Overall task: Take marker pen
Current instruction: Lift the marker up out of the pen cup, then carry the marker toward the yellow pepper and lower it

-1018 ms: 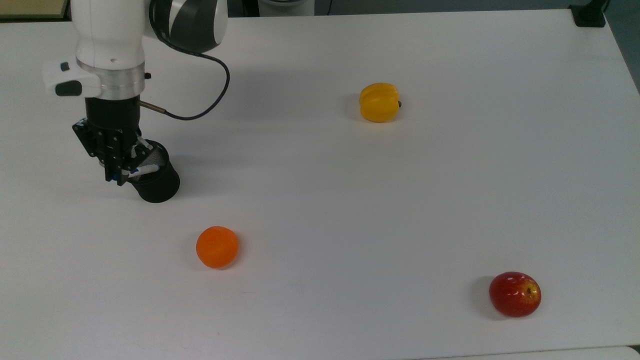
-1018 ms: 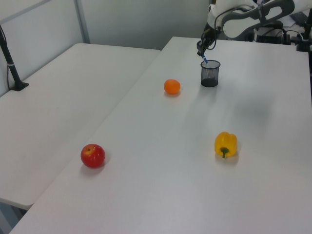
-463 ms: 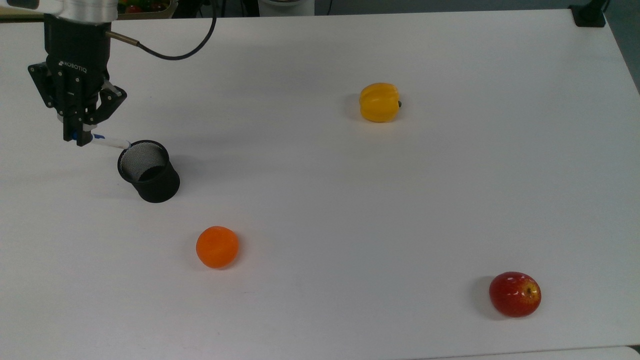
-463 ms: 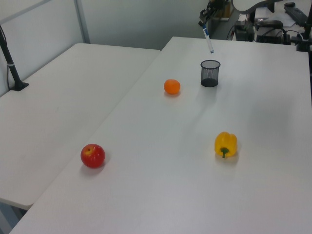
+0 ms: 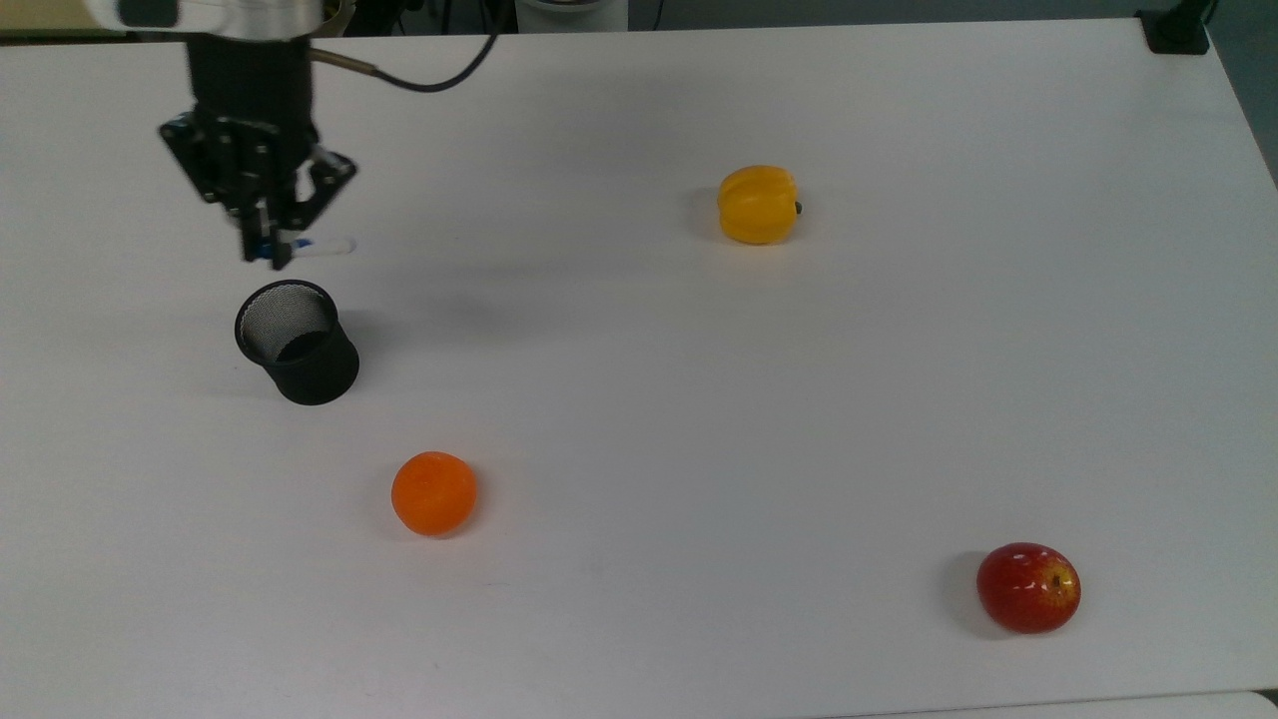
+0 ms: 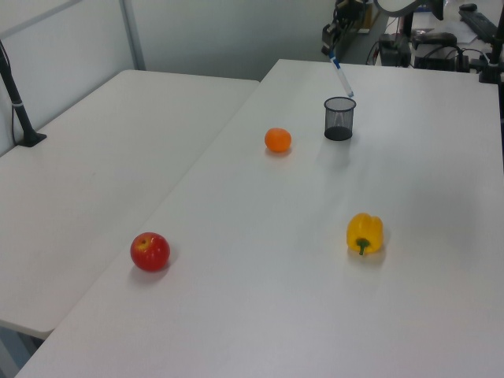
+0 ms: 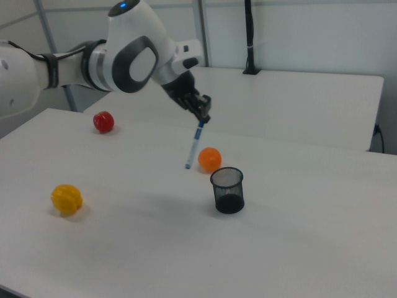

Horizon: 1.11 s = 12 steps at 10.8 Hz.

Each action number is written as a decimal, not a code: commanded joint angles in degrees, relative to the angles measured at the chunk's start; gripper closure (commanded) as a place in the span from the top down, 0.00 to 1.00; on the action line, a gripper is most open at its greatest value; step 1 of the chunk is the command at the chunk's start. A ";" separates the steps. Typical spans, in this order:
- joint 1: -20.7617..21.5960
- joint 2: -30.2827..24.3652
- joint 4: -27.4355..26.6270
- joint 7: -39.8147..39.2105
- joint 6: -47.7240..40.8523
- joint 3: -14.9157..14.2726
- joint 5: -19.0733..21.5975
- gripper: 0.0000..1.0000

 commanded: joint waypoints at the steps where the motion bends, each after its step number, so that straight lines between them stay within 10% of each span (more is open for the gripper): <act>1: 6.50 -1.94 -2.00 1.08 -11.35 -0.26 0.13 0.15; 12: 11.88 5.70 -2.00 0.11 -20.46 4.57 1.89 0.18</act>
